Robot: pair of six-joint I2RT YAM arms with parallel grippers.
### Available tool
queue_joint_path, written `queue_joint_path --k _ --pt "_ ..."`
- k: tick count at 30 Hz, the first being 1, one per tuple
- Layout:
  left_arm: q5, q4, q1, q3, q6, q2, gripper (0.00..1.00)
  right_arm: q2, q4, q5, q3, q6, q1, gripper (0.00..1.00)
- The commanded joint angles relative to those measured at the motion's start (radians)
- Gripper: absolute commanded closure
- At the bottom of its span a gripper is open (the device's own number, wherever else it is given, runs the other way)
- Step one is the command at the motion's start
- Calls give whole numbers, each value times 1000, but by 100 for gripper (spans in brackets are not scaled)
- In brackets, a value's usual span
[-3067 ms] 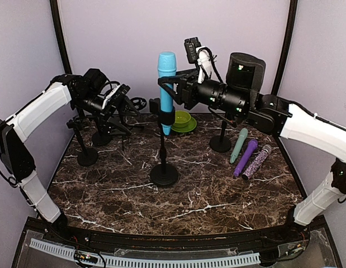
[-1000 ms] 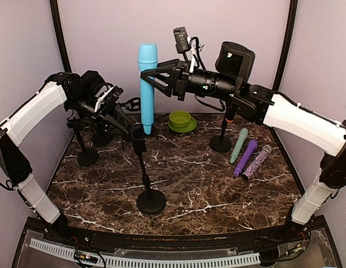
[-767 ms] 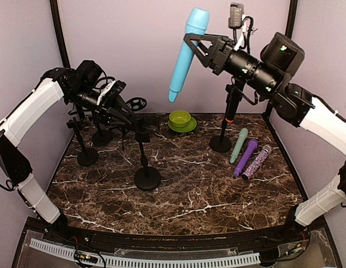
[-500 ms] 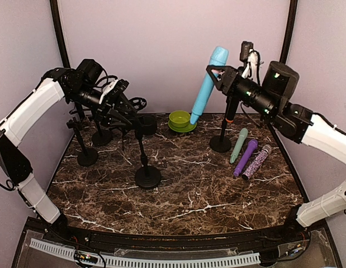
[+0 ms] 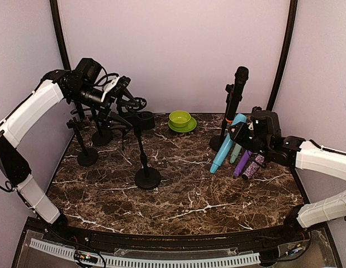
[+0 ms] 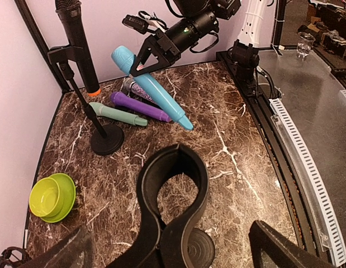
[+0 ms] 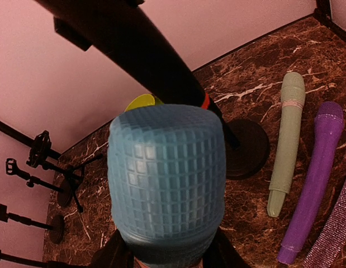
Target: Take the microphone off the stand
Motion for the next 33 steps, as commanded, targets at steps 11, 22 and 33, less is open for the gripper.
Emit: queue_joint_path --k 11,22,33 --pt "-91 37 0 -21 -125 -98 1 111 2 -21 11 -1 -253 100" --pt "-146 3 0 -35 -157 -138 1 392 38 -171 186 -58 -360 100" --pt "-130 49 62 -216 -253 -210 1 559 35 -238 287 -60 -383 89"
